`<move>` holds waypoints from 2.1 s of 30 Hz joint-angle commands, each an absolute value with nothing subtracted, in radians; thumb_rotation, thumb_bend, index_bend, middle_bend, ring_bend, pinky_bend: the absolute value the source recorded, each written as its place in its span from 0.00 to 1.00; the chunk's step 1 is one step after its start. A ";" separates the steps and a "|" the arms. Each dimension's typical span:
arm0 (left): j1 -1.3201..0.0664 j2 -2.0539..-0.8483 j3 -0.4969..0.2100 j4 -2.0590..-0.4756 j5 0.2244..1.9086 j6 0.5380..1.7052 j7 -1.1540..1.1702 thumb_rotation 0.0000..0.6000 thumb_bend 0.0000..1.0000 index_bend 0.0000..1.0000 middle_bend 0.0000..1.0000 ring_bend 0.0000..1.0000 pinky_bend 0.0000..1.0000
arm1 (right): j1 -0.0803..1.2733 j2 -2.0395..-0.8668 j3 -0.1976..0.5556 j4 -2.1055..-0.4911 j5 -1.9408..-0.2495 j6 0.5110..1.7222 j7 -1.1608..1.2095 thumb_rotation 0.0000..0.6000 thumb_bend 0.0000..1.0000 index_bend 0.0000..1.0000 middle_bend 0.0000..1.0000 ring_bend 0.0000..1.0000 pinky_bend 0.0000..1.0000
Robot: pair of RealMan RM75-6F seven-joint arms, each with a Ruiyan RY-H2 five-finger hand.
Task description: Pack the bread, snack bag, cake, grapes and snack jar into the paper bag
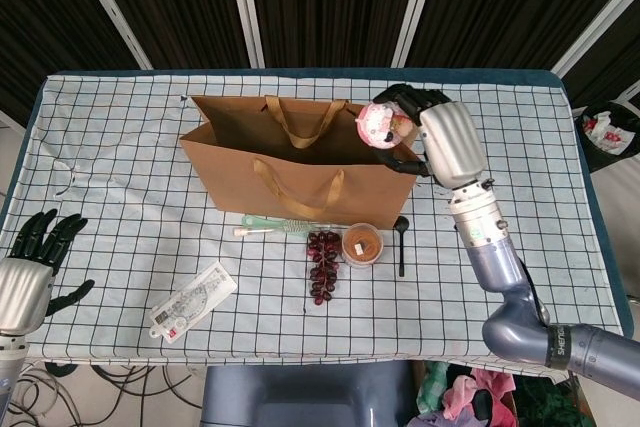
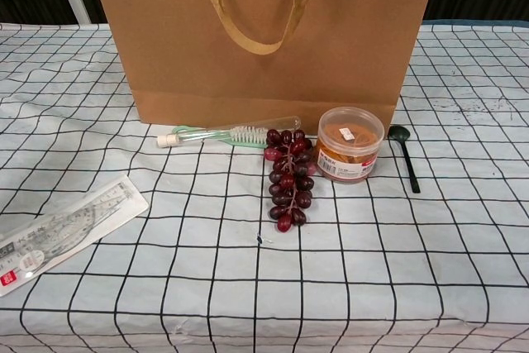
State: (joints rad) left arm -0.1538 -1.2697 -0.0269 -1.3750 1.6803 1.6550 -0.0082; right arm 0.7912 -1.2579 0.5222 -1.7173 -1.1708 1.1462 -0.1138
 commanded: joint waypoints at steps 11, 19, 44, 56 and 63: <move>-0.154 -1.286 -0.026 -1.372 1.669 1.635 0.020 1.00 0.05 0.11 0.13 0.01 0.08 | 0.904 -1.338 0.483 -1.632 -1.057 1.035 -0.214 1.00 0.17 0.18 0.18 0.26 0.33; -0.149 -1.285 -0.027 -1.383 1.664 1.634 0.034 1.00 0.05 0.11 0.13 0.01 0.08 | 0.904 -1.304 0.477 -1.663 -1.008 1.039 -0.245 1.00 0.13 0.15 0.10 0.21 0.30; -0.132 -1.286 -0.048 -1.393 1.658 1.675 0.029 1.00 0.05 0.11 0.13 0.01 0.08 | 0.491 -0.863 0.331 -2.066 -0.881 1.338 -0.468 1.00 0.13 0.13 0.13 0.26 0.28; -0.136 -1.285 -0.051 -1.392 1.659 1.668 0.017 1.00 0.05 0.11 0.13 0.01 0.08 | 0.509 -0.892 0.186 -2.176 -0.951 1.017 -0.374 1.00 0.14 0.13 0.15 0.27 0.28; -0.133 -1.278 -0.059 -1.394 1.650 1.675 -0.006 1.00 0.05 0.11 0.13 0.01 0.08 | 0.542 -1.042 0.140 -2.104 -1.187 0.945 -0.323 1.00 0.14 0.13 0.15 0.27 0.28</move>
